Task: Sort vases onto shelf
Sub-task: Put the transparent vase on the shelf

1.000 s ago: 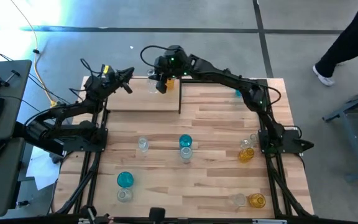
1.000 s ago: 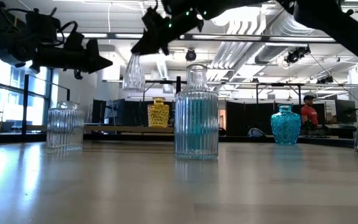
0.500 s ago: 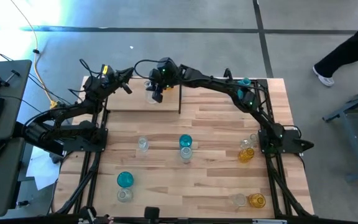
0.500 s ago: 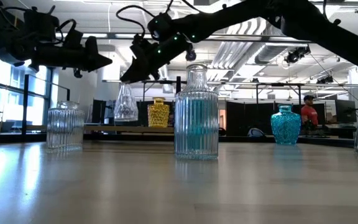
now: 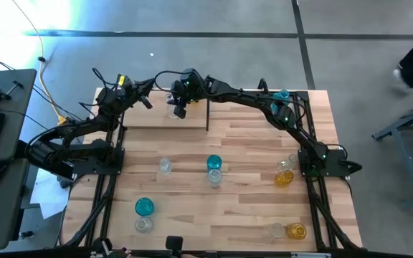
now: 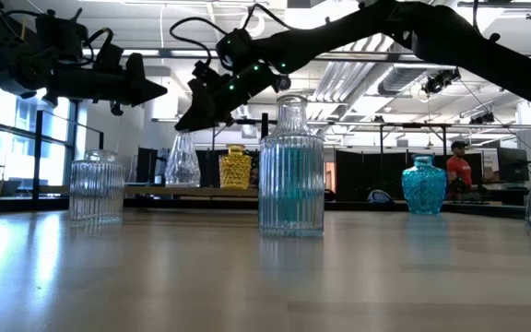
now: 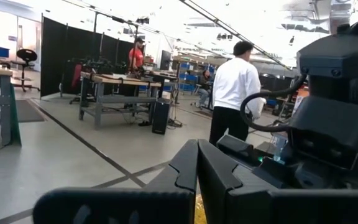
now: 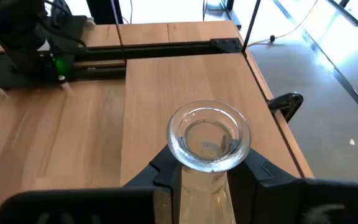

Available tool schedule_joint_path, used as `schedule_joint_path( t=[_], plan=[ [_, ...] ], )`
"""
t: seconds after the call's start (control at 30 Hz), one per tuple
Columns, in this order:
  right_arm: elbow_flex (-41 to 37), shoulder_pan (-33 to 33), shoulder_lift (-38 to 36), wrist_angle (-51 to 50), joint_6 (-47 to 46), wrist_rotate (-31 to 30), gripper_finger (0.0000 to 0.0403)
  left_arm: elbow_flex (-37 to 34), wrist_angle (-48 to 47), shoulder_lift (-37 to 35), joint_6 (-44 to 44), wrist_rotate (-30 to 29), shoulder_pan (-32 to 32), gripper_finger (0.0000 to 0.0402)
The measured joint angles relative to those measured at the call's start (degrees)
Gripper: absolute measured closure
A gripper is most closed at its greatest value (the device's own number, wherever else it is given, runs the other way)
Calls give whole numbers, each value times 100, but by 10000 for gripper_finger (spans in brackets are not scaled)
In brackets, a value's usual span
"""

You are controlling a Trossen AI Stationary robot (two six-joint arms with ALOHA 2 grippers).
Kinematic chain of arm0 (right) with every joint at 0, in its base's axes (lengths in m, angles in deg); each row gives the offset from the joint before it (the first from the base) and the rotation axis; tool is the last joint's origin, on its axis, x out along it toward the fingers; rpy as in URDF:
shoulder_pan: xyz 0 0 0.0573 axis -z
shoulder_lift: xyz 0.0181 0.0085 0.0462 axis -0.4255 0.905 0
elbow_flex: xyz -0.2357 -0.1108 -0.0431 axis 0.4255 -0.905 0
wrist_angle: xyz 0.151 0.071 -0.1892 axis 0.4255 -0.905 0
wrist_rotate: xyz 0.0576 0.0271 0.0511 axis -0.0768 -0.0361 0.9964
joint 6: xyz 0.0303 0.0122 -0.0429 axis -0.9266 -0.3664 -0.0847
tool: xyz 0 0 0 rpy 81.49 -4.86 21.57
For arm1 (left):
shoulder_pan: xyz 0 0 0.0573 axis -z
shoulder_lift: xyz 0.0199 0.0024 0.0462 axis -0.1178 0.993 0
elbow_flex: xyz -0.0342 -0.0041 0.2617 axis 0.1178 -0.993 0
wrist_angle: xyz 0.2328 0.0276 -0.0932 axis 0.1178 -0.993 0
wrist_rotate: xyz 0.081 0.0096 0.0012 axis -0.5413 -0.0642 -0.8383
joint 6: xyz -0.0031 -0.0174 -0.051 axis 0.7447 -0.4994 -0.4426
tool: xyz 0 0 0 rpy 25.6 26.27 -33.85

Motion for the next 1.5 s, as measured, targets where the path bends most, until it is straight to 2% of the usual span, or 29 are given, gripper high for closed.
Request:
schedule_joint_path(
  t=[0.2,0.6,0.77,0.83,0.93,1.03,1.2,1.3,1.4,1.5],
  plan=[
    [0,0,0,4,-8,-265,312,0,2,0,-4,20,0,401],
    [4,-32,-61,121,-149,-826,211,0,0,0,-7,151,0,401],
    [398,-62,-131,-278,7,-918,178,0,0,0,-7,150,0,401],
    [288,-74,-298,-328,48,-922,175,0,0,0,-7,153,0,401],
    [260,-89,-579,-744,3,-1035,185,2,0,0,32,280,-4,401],
    [260,-110,-952,-1234,64,-1046,217,2,2,0,91,469,0,401],
    [262,-269,-1531,-1973,528,-1187,311,2,4,-30,219,872,-4,401],
    [114,-369,-1773,-2076,764,-1011,380,2,-2,-107,289,1195,4,401],
    [-626,-408,-2061,-1565,725,-782,389,2,-19,-177,290,1564,4,401],
    [-2099,-459,-2520,-220,586,-984,388,-57,8,-290,293,1874,7,401]
  ],
)
